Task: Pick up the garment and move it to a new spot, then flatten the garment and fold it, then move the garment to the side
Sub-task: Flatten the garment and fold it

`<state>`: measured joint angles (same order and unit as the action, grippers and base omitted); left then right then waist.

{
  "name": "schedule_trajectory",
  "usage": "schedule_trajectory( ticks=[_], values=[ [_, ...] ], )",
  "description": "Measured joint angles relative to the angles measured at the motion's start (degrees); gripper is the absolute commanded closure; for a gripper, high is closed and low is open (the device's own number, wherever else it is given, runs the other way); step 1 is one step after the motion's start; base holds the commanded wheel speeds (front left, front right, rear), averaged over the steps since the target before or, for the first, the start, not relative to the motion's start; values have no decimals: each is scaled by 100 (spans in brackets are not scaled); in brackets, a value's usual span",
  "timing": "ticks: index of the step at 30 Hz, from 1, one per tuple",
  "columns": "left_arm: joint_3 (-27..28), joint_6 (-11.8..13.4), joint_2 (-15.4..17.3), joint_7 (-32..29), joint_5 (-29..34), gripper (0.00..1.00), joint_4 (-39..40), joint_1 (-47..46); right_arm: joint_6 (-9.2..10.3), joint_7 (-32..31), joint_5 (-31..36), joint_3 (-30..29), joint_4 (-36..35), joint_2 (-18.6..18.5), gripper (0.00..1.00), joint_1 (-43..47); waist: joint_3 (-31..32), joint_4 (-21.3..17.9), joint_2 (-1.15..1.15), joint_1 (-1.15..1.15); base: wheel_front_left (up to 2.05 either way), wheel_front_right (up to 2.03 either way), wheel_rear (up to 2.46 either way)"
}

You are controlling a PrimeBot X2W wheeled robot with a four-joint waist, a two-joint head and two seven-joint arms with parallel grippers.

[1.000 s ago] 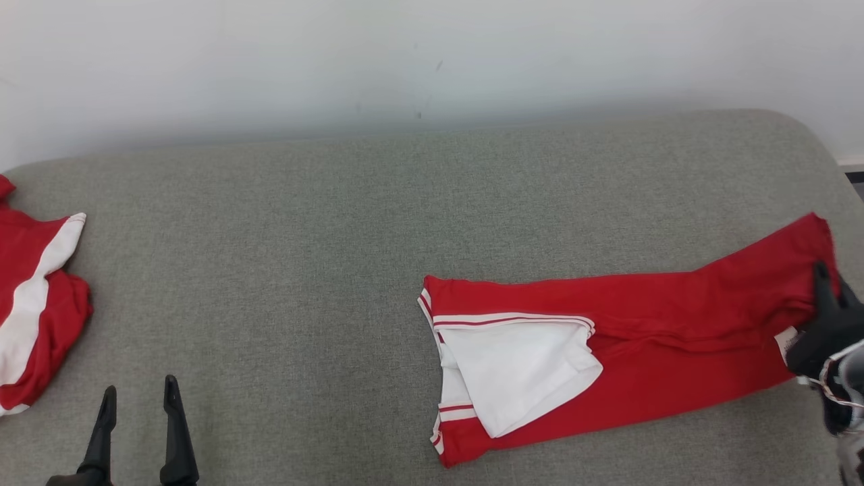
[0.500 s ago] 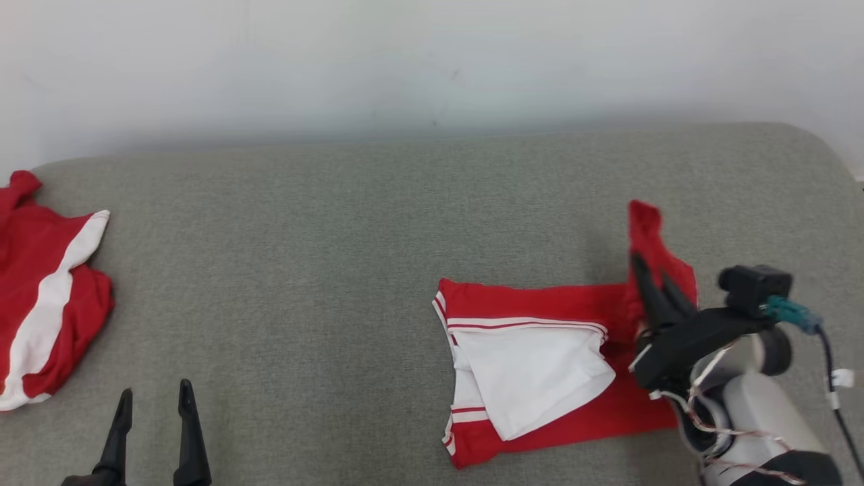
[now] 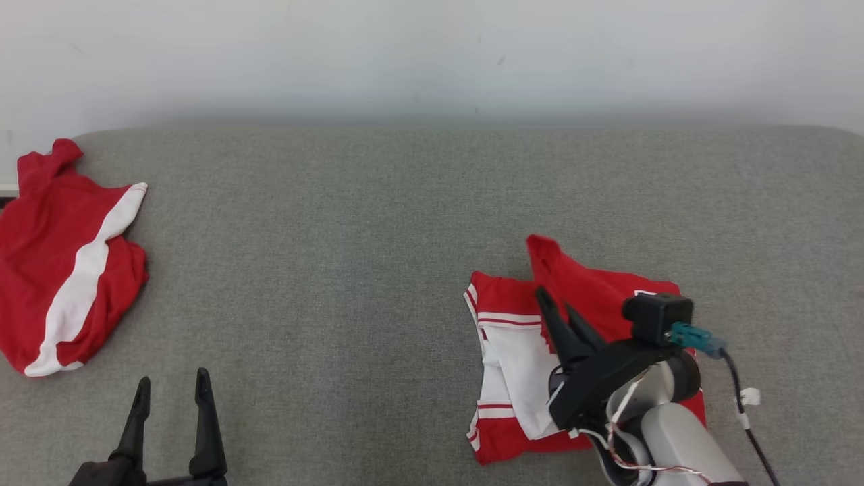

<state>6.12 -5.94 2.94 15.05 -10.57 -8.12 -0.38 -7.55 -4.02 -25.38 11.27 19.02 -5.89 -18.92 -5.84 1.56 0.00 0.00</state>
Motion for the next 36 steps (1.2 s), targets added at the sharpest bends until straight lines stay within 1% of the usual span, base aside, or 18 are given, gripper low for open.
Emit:
schedule_trajectory(
  ticks=[5,11,12,13,14,16,22,26,27,28,31,36],
  values=[
    [-60,5,0,0,-11,0,-43,-75,0,59,120,123,364,204,100,-21,-72,100,0,0,0,0,0],
    [-97,-5,0,0,-22,0,-99,-202,0,274,237,296,929,272,100,-173,-163,197,0,0,0,0,0],
    [-98,-5,0,0,-29,0,-108,-211,0,316,292,331,1027,277,92,-200,-171,208,0,0,0,0,0],
    [-101,-5,0,0,-32,0,-121,-220,0,378,318,347,1099,280,66,-224,-176,216,0,0,0,0,0],
    [-97,-5,0,0,-43,0,-130,-230,0,424,233,382,1123,280,0,-241,-176,217,0,0,0,0,0],
    [-92,-1,0,0,-53,0,-141,-238,0,547,54,478,1136,282,0,-269,-172,205,0,0,0,0,0],
    [-21,24,0,0,-53,0,-148,-226,0,1014,85,404,861,263,0,-417,-131,87,0,0,0,0,0],
    [21,20,-1,0,-42,0,-137,-208,0,1187,138,160,447,-10,0,-387,-85,-8,0,0,0,0,0],
    [21,20,-1,0,-42,0,-137,-208,0,1187,138,160,447,-10,0,-387,-85,-8,0,0,0,0,0],
    [31,4,0,0,-14,0,-125,-199,0,1233,176,-38,231,-185,0,-292,-63,-50,0,0,0,0,0],
    [56,-4,0,0,-1,0,-108,-187,0,1277,219,-361,-80,-403,0,-66,-32,-103,0,0,0,0,0],
    [125,-13,-1,0,44,0,-47,-103,0,1366,255,-829,-542,-591,0,394,20,-193,0,0,0,0,0]
  ],
)
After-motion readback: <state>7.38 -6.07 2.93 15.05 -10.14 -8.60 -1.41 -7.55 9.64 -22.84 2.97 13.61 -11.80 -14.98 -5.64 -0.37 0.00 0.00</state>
